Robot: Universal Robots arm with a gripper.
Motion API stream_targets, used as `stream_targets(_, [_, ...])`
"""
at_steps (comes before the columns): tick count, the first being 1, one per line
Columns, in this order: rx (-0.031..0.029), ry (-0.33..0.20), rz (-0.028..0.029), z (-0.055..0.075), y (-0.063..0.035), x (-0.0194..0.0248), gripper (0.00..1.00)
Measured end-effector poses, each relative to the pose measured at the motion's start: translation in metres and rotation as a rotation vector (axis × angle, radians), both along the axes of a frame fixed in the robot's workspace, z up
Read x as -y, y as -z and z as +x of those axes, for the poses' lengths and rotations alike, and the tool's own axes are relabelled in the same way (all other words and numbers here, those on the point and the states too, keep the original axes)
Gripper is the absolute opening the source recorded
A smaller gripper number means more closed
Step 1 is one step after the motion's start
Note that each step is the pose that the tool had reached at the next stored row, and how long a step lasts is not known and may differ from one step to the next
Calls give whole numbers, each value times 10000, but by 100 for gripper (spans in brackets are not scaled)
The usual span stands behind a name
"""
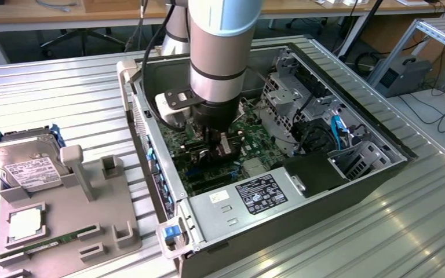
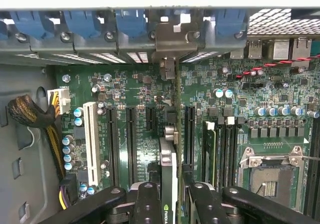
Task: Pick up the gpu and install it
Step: 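Insert the gpu into the slot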
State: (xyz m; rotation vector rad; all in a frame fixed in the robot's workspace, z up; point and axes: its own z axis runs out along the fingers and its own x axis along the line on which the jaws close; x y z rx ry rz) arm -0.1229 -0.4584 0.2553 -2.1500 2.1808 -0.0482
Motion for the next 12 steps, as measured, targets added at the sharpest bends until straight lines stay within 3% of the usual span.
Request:
stream_targets(4, [46, 1, 38, -45, 15, 1, 27])
stream_targets(7, [39, 0, 49, -51, 27, 0, 27])
stream_targets(8, [38, 2, 69, -52, 26, 0, 39])
stream_targets(9, [38, 0, 75, -37, -37, 1, 46])
stream_targets(12, [39, 1, 78, 33, -188, -3, 46])
